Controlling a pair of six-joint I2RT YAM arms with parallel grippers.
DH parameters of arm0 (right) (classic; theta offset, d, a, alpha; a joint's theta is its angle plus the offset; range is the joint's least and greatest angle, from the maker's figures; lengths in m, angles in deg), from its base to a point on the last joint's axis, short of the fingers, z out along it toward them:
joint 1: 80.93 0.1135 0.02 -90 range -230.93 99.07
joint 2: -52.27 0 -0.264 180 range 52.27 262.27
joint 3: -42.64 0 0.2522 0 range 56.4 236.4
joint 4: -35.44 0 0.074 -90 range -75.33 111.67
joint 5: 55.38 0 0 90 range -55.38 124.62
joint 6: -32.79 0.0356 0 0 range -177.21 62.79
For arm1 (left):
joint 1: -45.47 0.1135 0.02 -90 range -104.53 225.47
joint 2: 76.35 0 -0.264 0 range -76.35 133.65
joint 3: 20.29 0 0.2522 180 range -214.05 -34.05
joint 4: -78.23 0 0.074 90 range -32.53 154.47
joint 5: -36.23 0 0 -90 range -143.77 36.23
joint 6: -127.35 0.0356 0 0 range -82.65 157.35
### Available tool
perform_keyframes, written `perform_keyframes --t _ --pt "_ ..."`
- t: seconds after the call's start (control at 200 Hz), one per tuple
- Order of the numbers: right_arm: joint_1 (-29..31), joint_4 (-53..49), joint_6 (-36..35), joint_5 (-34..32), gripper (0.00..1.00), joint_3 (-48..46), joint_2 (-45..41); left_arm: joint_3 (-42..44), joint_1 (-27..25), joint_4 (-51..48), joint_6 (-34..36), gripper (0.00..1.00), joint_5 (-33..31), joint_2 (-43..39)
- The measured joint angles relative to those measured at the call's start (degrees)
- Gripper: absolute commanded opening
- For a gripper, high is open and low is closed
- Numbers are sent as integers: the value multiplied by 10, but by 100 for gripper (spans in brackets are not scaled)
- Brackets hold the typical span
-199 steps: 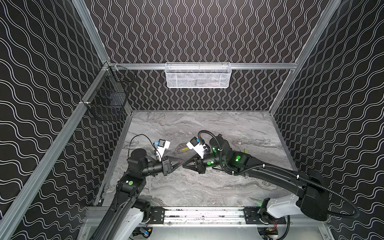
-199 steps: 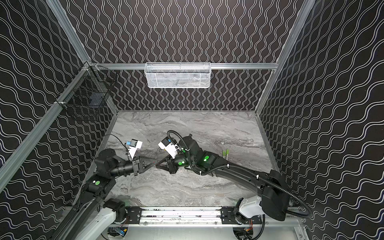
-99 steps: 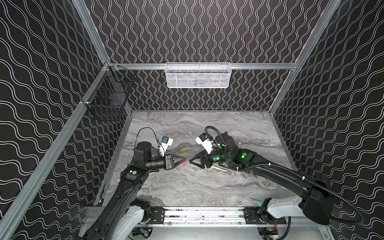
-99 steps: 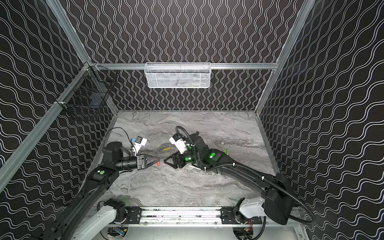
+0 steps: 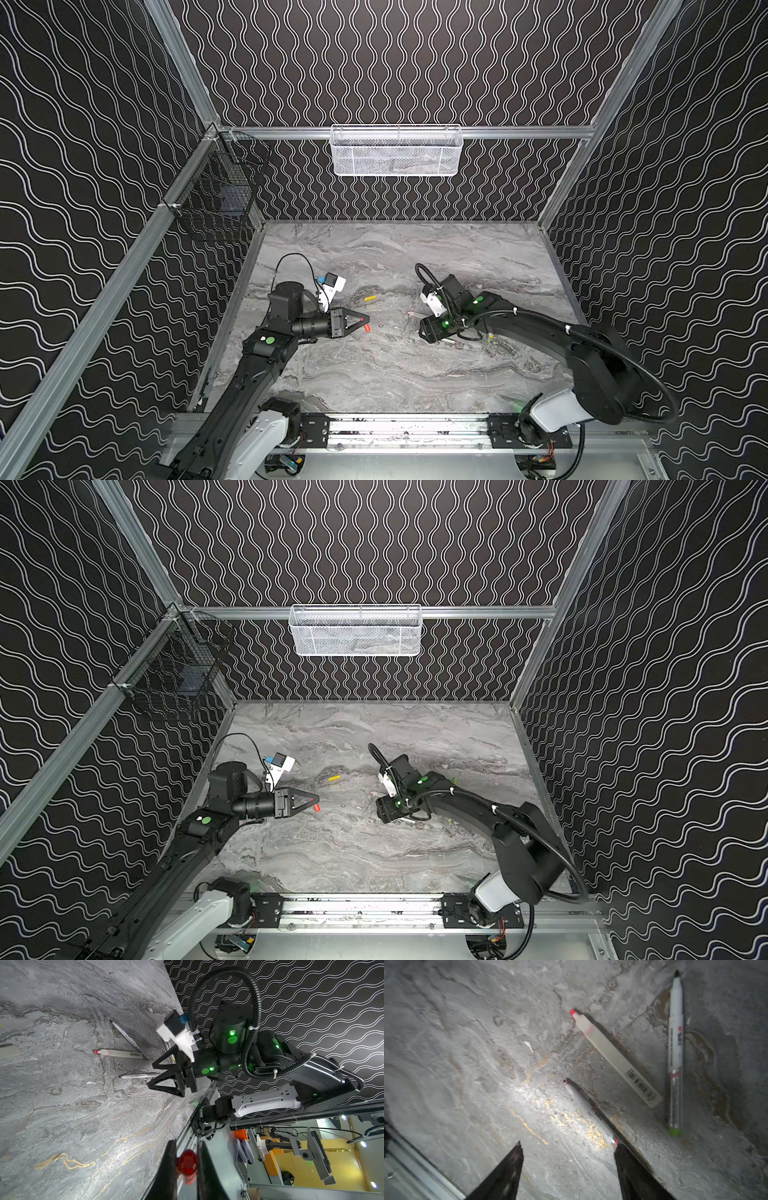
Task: Insert the pens into the pen caps
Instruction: 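Grasp the red-tipped white marker on the table with the right gripper, then lift the marker tip-up with the right gripper toward the red cap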
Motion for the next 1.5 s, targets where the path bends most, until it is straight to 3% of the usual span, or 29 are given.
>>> perform_keyframes --t 0.28,0.496,0.926,1.211,1.502 --pt "-4 -19 -28 -50 70 8 65 3 0 0 0 0 -2 -3" --pt "-6 -34 -48 -45 43 32 102 6 0 1 0 0 -4 -6" --pt "46 -49 -73 -20 17 55 127 8 0 1 0 0 -13 -1" --pt "86 -36 -78 57 8 60 128 3 1 -17 6 0 -39 -21" --pt "103 43 -55 188 7 25 6 7 48 -40 14 0 -108 -92"
